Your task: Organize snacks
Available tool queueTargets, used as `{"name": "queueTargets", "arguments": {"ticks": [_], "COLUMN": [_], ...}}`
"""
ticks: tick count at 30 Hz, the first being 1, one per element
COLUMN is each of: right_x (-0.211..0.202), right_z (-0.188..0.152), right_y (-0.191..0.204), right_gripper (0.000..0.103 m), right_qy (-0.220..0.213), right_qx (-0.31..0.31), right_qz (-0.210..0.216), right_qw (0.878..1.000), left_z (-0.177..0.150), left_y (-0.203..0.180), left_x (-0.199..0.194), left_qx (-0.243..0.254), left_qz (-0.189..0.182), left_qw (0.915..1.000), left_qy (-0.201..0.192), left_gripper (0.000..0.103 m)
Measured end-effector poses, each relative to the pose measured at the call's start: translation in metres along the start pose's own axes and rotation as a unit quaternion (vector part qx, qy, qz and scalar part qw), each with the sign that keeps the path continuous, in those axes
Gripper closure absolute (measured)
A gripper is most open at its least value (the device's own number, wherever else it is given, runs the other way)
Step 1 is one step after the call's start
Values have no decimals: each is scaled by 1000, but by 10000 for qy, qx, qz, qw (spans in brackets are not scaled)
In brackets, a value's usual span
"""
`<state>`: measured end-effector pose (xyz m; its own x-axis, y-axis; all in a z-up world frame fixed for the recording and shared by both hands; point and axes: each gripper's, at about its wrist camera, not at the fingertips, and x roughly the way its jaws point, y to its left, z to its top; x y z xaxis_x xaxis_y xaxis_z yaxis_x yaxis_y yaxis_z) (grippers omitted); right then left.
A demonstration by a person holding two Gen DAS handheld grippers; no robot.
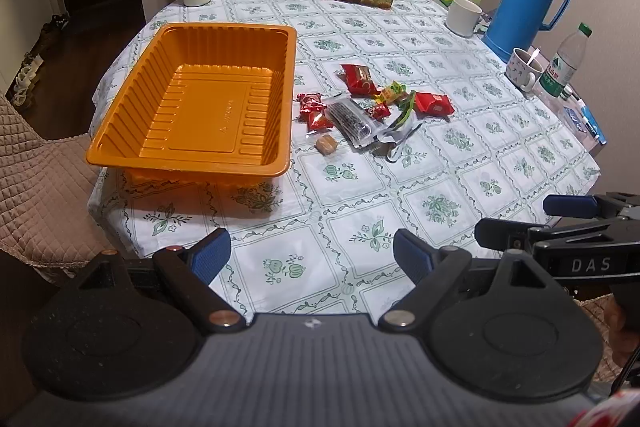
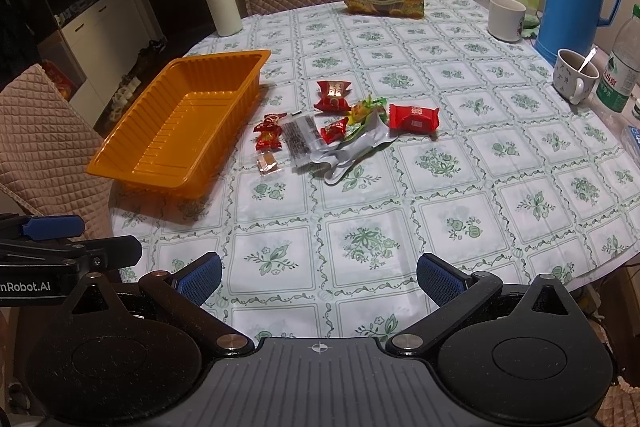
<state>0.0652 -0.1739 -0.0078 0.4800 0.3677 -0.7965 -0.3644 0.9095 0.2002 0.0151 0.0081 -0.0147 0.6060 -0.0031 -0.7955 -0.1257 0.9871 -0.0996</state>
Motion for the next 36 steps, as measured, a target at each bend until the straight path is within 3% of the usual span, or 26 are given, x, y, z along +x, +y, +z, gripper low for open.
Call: {"name": "queueTargets", "arguments": {"ticks": [36], "right_x": [15], "right_z": [7], "right_y": [-13], "right_gripper": [0], "right_qy": [70], "right_qx": [0], "right_qz": [18], "right_qw": [10000], "left_z": [13], "left_y": [-5], "left_x": [12], "left_qx": [-94], "left_qz": [-35], "left_qw": [9998], "left_qy": [155], "left_gripper": [16]}}
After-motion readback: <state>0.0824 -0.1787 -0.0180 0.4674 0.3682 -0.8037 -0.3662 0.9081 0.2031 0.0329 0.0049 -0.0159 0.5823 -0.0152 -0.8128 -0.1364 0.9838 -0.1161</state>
